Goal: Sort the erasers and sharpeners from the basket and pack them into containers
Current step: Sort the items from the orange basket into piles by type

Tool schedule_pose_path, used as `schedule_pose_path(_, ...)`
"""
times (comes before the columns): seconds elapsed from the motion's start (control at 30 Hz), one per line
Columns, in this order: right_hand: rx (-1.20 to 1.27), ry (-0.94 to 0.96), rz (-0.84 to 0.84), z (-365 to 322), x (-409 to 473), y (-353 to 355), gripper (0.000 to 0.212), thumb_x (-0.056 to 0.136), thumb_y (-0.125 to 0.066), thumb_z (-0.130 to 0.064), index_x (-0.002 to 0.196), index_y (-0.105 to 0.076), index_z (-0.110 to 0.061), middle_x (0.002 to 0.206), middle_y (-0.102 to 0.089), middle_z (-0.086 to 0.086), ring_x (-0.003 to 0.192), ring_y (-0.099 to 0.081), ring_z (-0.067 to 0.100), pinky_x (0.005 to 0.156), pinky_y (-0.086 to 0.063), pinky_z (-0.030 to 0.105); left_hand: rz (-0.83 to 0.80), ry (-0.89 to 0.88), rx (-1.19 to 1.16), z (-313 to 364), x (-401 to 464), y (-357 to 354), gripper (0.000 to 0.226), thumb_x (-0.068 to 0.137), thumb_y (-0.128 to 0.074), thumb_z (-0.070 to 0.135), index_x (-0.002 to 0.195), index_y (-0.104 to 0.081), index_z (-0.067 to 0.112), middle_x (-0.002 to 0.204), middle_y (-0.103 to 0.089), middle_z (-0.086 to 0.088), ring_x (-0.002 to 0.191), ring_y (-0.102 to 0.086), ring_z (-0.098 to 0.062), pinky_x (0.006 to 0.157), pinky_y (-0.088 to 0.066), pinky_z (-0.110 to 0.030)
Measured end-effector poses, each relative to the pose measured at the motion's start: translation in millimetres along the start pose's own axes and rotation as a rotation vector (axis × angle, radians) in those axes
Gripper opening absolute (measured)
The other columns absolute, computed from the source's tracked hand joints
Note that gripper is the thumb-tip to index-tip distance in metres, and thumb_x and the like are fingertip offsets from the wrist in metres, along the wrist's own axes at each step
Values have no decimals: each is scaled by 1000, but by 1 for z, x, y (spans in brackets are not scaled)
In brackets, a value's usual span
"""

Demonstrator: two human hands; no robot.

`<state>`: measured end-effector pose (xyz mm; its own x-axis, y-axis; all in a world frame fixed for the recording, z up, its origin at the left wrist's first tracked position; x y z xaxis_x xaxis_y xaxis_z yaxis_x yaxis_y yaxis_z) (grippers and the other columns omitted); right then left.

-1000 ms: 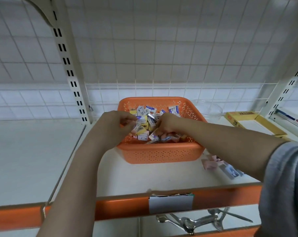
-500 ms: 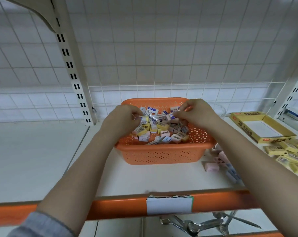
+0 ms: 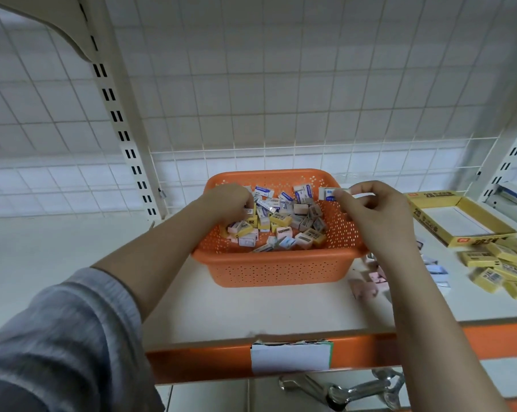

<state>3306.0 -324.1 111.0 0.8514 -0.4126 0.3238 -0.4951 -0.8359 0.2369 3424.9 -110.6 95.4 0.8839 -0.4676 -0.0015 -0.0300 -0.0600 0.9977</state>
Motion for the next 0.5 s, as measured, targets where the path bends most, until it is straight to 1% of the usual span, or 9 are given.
schedule_pose_path(0.03,12,2,6,0,-1,0,17,83,-70,-28,85,-62,-14,60,-59,5,53,-50,9,49,-37,19,9,1,-4,0,-1,-1,24,92,-56,20,114,-62,15,112,-62,-1,94,-54,-15,73,-38,-24)
schedule_pose_path(0.07,21,4,11,1,-2,0,15,83,-70,-27,83,-61,-15,56,-55,0,47,-45,4,46,-35,14,15,2,-16,-1,-3,-1,22,92,-55,19,112,-63,14,111,-62,-2,92,-53,-15,73,-37,-24)
schedule_pose_path(0.13,36,8,17,0,-4,0,14,83,-70,-27,79,-60,-19,54,-52,-3,44,-42,3,43,-33,12,21,12,-52,-2,-5,1,17,93,-52,17,106,-62,11,105,-62,-5,83,-49,-15,72,-36,-26)
schedule_pose_path(0.2,58,13,25,-2,-7,1,14,83,-70,-27,77,-59,-23,56,-53,-1,49,-45,8,46,-36,16,57,39,-119,-2,-9,5,17,95,-49,16,107,-61,12,105,-62,-5,82,-48,-15,71,-37,-27)
schedule_pose_path(0.23,70,15,34,-2,-8,2,13,83,-70,-27,77,-59,-24,57,-54,0,49,-45,9,47,-37,19,88,59,-172,-1,-13,7,19,96,-47,16,111,-60,12,107,-61,-4,83,-49,-15,71,-38,-28)
schedule_pose_path(0.33,110,28,91,-3,-16,6,11,82,-71,-26,80,-61,-24,59,-56,2,52,-46,13,50,-37,25,239,113,-401,7,-36,10,21,97,-45,15,113,-58,13,105,-63,-5,81,-54,-14,73,-45,-29)
schedule_pose_path(0.4,145,36,144,-3,-21,9,11,82,-72,-26,82,-63,-21,62,-56,2,58,-49,17,53,-40,29,350,130,-521,15,-56,12,22,97,-45,17,115,-58,13,104,-63,-2,84,-55,-15,78,-47,-31)
schedule_pose_path(0.43,155,35,170,-3,-24,11,11,82,-72,-26,82,-63,-21,66,-58,0,61,-52,18,54,-42,31,397,129,-558,20,-64,14,23,97,-46,19,117,-58,14,103,-62,0,85,-55,-14,79,-45,-29)
schedule_pose_path(0.5,167,24,223,-1,-29,16,11,82,-72,-25,80,-62,-21,73,-61,-3,66,-57,18,58,-45,32,485,106,-630,29,-74,21,25,97,-47,20,119,-57,15,99,-62,3,79,-54,-8,72,-42,-21)
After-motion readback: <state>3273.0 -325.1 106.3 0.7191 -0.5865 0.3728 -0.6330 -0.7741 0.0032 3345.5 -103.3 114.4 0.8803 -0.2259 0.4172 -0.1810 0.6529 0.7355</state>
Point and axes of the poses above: each hand's wrist, its own x-axis towards the middle knuckle, its own y-axis out of the back of the hand, z = x × y, the point moved 4 cm from there along x, towards the middle knuckle
